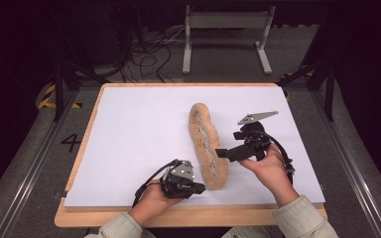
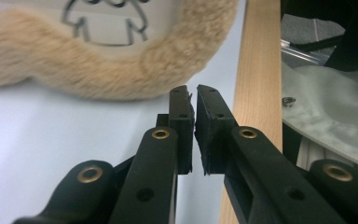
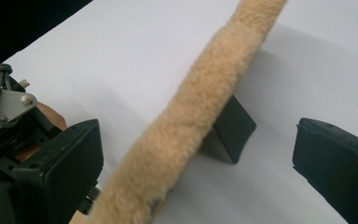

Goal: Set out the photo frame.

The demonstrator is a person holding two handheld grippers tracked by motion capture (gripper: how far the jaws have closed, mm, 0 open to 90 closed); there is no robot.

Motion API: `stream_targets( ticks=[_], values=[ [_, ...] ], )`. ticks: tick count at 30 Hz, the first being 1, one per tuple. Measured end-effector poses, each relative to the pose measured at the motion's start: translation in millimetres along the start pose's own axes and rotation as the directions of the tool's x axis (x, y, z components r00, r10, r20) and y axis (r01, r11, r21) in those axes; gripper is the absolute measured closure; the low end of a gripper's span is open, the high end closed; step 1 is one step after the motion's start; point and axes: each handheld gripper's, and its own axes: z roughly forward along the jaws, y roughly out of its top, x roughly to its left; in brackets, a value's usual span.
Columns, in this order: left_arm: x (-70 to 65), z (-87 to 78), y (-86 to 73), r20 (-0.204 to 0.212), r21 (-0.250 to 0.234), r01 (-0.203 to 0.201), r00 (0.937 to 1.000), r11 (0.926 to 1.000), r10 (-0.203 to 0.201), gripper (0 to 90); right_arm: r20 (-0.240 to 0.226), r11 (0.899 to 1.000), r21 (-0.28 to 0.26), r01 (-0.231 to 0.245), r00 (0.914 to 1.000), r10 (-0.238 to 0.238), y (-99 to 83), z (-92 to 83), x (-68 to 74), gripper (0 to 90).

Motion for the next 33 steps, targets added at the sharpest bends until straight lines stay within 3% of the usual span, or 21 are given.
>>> stream_targets(
  ticks=[3, 8, 15, 19, 22, 24, 26, 27, 29, 30, 32, 33],
  values=[
    [4.9, -12.5, -5.7, -0.024, -0.026, 0.024, 0.9994, 0.9994, -0.025, 82.9, 0.025, 0.999, 0.038, -0.009, 0.9997, 0.008, 13.4, 11.0, 2.0, 2.8],
    [12.6, -29.3, -16.6, -0.059, -0.053, 0.059, 0.9963, 0.9968, -0.063, 81.4, 0.071, 0.997, 0.075, -0.018, 0.9974, 0.013, 26.6, 26.3, -0.6, 16.3],
    [19.5, -50.3, -26.3, -0.100, -0.101, 0.097, 0.9893, 0.9902, -0.107, 80.7, 0.098, 0.986, 0.147, -0.076, 0.9932, 0.062, 41.4, 51.5, -11.8, 21.4],
    [22.2, -57.5, -31.1, -0.123, -0.111, 0.100, 0.9858, 0.9888, -0.114, 80.2, 0.113, 0.980, 0.162, -0.114, 0.9889, 0.096, 47.1, 61.6, -15.1, 21.4],
    [22.8, -61.6, -33.8, -0.123, -0.113, 0.123, 0.9829, 0.9860, -0.137, 80.1, 0.123, 0.976, 0.181, -0.123, 0.9872, 0.102, 49.3, 67.9, -15.4, 21.4],
    [25.4, -63.9, -35.3, -0.134, -0.124, 0.118, 0.9819, 0.9853, -0.134, 80.0, 0.131, 0.972, 0.199, -0.128, 0.9860, 0.103, 50.9, 74.0, -15.1, 22.5],
    [26.6, -65.3, -36.2, -0.136, -0.129, 0.124, 0.9805, 0.9838, -0.142, 79.7, 0.168, 0.963, 0.231, -0.137, 0.9808, 0.100, 52.6, 83.4, -14.0, 29.1],
    [27.1, -65.9, -36.2, -0.135, -0.138, 0.129, 0.9798, 0.9820, -0.148, 79.6, 0.180, 0.963, 0.236, -0.128, 0.9799, 0.085, 52.6, 85.8, -13.8, 35.4],
    [27.2, -66.0, -36.0, -0.136, -0.138, 0.126, 0.9800, 0.9824, -0.145, 79.6, 0.188, 0.961, 0.242, -0.131, 0.9784, 0.086, 52.6, 88.0, -13.1, 39.6],
    [27.1, -65.9, -36.0, -0.136, -0.139, 0.127, 0.9799, 0.9822, -0.146, 79.6, 0.186, 0.957, 0.254, -0.143, 0.9778, 0.097, 52.2, 90.6, -13.0, 47.7],
    [27.3, -65.9, -36.2, -0.135, -0.138, 0.129, 0.9798, 0.9821, -0.147, 79.6, 0.140, 0.949, 0.271, -0.161, 0.9820, 0.127, 51.6, 93.5, -15.0, 57.5],
    [27.5, -66.2, -36.2, -0.135, -0.139, 0.129, 0.9797, 0.9818, -0.148, 79.6, 0.135, 0.949, 0.269, -0.166, 0.9817, 0.134, 51.5, 94.2, -14.9, 58.4]
  ],
)
